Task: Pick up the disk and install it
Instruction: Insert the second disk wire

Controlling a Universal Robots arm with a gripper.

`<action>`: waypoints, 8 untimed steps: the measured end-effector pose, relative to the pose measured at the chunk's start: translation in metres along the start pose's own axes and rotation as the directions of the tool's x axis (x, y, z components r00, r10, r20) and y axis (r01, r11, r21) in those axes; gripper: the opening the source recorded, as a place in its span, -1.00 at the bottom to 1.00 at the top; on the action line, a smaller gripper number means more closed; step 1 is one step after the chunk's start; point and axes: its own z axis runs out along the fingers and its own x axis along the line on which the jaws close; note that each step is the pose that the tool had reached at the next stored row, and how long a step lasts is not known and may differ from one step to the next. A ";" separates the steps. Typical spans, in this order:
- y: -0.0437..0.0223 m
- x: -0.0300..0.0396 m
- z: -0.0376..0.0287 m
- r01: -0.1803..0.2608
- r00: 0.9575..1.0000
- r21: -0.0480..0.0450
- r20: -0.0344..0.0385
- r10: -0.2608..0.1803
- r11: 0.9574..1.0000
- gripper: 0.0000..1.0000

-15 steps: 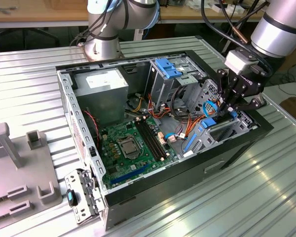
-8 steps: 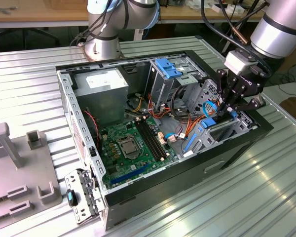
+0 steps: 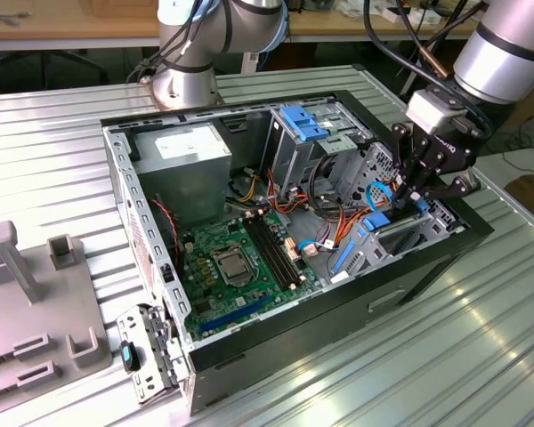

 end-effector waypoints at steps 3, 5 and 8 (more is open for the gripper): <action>0.0000 0.0007 -0.0003 0.000 1.000 0.000 0.000 0.000 1.000 -0.67; 0.0001 0.0024 -0.0002 0.000 1.000 0.000 0.000 0.000 1.000 -0.67; 0.0002 0.0041 0.0001 0.000 1.000 0.000 0.004 0.000 1.000 -0.67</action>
